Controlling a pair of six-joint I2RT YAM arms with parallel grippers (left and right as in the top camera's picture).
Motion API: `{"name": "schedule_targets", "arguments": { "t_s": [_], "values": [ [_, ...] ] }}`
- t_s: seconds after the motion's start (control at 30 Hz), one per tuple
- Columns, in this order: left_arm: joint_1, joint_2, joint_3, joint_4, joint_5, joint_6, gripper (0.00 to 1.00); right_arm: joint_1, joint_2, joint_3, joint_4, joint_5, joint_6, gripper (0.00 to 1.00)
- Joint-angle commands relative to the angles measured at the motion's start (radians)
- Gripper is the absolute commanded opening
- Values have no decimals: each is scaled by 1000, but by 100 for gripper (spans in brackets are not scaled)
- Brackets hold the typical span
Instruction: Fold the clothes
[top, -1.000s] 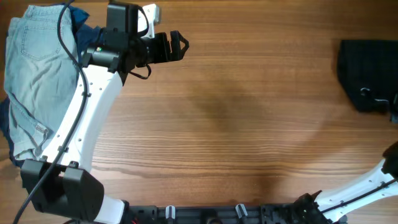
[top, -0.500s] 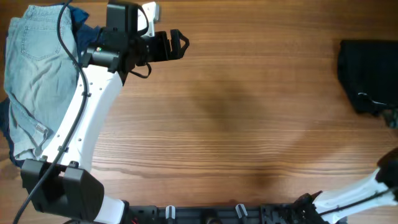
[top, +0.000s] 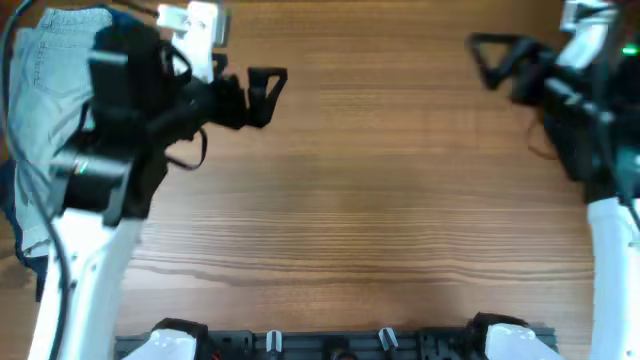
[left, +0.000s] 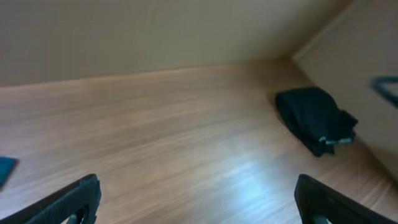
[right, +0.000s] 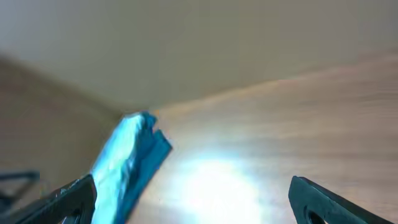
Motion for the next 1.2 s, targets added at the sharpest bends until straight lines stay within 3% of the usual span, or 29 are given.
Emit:
{"name": "schedule_targets", "arguments": {
  "t_s": [0.0,0.2,0.37,0.47,0.57,0.63,0.67,0.7,0.93,1.17],
  "values": [
    [-2,-13,4,-83,-51,97,100,91,38,3,-98,453,115,100],
    [-2,35,3,-141,-65,93,100,90,193,3,-149,665,-29,100],
    [-2,52,3,-130,-66,94,100,87,422,3,72,1027,-332,99],
    [-2,54,3,-129,-66,94,100,35,537,3,119,1068,-271,100],
    [-2,55,3,-129,-66,94,100,-111,589,3,103,893,-135,99],
    [-2,65,3,-125,-66,94,100,-235,590,3,103,737,-64,54],
    [-2,79,3,-124,-66,94,100,-294,590,3,101,676,-27,18],
    [-2,90,3,-125,-66,94,100,-340,590,3,93,639,-7,4],
    [-2,151,3,-126,-65,93,100,-609,594,-3,-155,650,276,4],
    [-2,151,3,-125,-66,94,100,-697,740,-24,-51,538,166,4]
  ]
}}
